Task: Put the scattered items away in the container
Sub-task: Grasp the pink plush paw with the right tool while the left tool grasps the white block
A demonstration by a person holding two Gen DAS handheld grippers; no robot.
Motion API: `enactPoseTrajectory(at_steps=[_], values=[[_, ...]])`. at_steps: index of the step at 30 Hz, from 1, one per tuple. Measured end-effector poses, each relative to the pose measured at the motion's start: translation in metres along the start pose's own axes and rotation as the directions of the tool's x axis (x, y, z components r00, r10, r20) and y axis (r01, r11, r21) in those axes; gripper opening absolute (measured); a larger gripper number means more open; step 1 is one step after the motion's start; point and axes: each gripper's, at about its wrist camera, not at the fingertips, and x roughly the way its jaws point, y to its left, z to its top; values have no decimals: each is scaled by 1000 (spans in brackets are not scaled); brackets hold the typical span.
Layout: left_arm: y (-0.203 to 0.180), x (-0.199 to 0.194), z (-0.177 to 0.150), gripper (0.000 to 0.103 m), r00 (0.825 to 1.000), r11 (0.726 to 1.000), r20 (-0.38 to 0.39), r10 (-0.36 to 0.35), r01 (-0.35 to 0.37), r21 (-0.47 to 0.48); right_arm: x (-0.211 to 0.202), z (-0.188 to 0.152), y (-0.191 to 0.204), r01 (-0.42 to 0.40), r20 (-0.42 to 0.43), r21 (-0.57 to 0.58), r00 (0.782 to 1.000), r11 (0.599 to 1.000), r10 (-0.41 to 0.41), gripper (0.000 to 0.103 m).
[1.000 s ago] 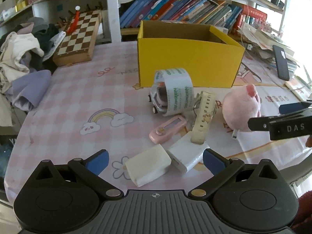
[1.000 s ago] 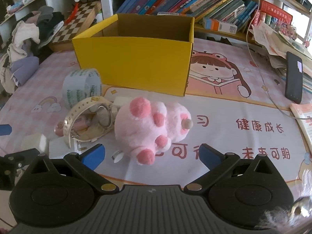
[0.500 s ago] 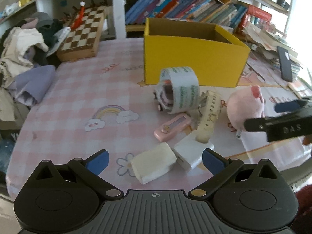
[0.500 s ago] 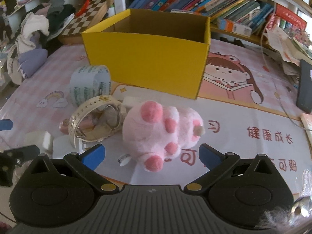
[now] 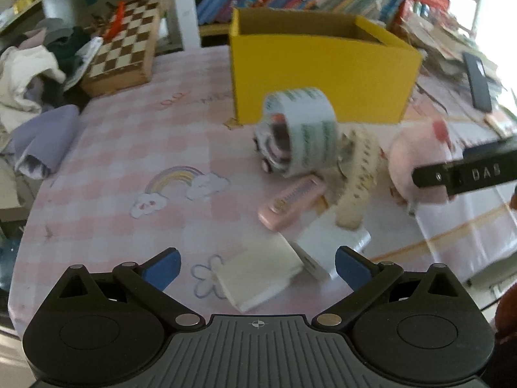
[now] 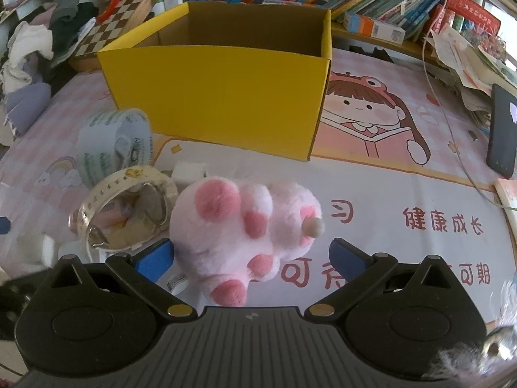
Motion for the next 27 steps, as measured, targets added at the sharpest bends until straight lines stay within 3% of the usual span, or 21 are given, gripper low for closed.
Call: enactPoseTrajectory(at_steps=[5,13,15,18,27], values=[[3,7,1,85,999,1000,-49,-17,16,-15,7,5,-1,-22,-18,11,1000,1000,22,103],[12,8,-2,71,997,994,-42,-60,56,-97,14,8,-1,-50,-35,4,998,999,50,103],[15,8,-3,59,997,991,-42,-67,61,-119,17,8,-3,-62,-47,22,997,998,63,103],[17,11,-4,56,996,986,-47,-82,74,-150,19,9,-4,-70,-50,31,996,997,71,103],[20,9,-2,43,997,984,-26,-75,69,-166,13,16,-2,-79,-25,7,997,997,80,82]])
